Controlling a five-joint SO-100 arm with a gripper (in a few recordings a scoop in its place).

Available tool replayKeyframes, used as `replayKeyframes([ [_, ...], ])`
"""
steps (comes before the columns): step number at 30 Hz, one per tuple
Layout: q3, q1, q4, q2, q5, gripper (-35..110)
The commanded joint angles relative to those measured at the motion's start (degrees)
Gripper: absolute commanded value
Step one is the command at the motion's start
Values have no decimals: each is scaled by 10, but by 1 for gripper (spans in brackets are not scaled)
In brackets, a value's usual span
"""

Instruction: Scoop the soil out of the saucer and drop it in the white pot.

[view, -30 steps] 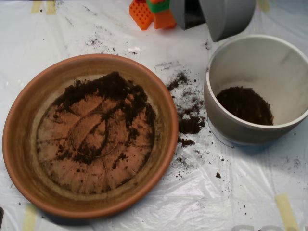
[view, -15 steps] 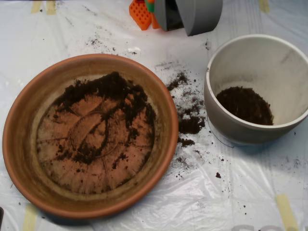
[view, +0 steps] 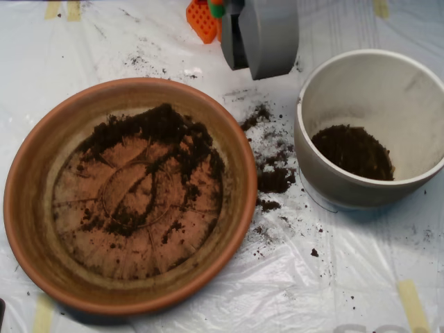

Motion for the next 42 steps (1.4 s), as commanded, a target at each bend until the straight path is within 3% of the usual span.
replayKeyframes([
  [1,24,26,-27,55,4,25],
  [15,184,-15,-101,131,88,26],
  [22,245,-97,-127,131,93,25],
  [31,300,-112,-163,131,78,23],
  [42,305,-12,-159,131,65,17],
])
